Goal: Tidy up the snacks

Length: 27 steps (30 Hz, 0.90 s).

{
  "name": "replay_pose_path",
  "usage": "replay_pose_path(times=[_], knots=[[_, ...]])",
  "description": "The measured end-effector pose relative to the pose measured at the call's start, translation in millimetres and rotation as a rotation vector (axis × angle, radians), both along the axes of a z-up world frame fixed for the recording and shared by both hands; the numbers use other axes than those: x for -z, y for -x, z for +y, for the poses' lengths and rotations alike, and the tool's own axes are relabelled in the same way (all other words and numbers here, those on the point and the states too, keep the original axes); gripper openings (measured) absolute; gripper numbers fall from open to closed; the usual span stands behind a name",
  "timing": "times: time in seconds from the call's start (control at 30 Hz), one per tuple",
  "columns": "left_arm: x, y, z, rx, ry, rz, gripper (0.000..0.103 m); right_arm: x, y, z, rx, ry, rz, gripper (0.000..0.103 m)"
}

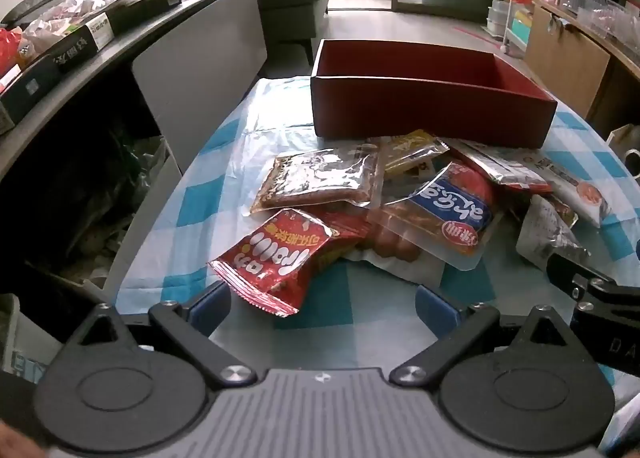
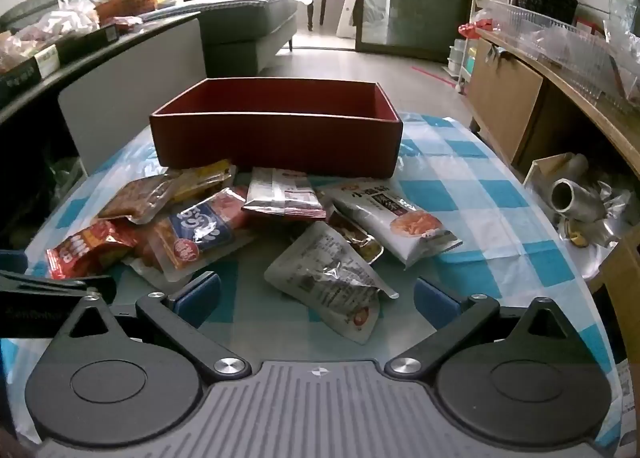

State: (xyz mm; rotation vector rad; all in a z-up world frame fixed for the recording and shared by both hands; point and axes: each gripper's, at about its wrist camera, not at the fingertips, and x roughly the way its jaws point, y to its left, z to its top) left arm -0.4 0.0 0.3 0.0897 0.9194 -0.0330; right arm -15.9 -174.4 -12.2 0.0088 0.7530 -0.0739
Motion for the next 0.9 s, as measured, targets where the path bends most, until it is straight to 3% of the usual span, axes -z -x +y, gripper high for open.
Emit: replay_pose_path(times=[0.9], knots=[[7.4,-2.3,1.3,-0.003,0.017,0.027,0.095,-1.5,-2.6,4.0,-0.016,-0.001,-0.003,0.103]])
